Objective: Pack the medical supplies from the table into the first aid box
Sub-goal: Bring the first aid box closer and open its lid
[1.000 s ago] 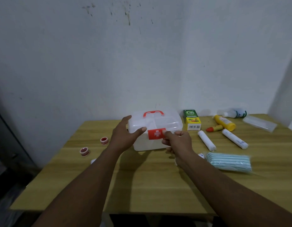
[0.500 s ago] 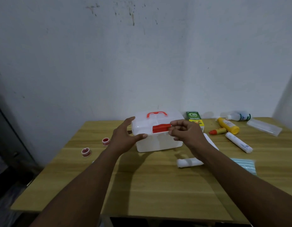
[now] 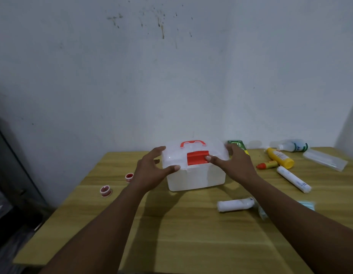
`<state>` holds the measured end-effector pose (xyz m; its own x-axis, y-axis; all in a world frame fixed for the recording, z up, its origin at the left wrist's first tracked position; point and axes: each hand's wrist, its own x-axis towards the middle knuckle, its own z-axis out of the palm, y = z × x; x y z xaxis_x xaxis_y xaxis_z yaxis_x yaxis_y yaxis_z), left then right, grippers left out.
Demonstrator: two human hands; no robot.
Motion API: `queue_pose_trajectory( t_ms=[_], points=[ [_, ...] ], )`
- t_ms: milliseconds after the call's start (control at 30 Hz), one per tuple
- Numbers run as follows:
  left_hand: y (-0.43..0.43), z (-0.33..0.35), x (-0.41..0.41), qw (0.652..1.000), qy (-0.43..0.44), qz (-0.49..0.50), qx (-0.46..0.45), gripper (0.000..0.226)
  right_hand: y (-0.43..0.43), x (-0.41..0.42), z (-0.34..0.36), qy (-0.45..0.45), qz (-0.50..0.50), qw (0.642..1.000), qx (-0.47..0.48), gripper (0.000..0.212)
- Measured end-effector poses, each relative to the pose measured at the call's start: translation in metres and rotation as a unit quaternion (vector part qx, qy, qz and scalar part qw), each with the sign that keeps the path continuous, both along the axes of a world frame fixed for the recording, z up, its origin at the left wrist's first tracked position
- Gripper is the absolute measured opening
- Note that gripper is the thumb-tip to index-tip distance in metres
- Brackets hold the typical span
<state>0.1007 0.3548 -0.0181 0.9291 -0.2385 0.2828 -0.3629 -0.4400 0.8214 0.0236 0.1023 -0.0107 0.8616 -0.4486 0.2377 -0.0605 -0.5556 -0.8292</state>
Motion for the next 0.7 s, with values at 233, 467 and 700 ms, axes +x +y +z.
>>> queue_pose_trajectory(
  t_ms=[233, 467, 700],
  points=[
    [-0.002, 0.047, 0.004, 0.999, -0.038, 0.033, -0.009, 0.075, -0.008, 0.009, 0.043, -0.039, -0.03, 0.998, -0.028, 0.093],
    [-0.015, 0.07, 0.049, 0.996, 0.009, 0.076, -0.045, 0.094, -0.025, 0.056, 0.077, -0.042, 0.002, 0.998, 0.038, 0.065],
    [-0.032, 0.039, 0.077, 0.99, 0.11, 0.05, -0.069, 0.085, -0.044, 0.094, 0.04, 0.042, 0.026, 0.99, 0.131, 0.074]
  ],
)
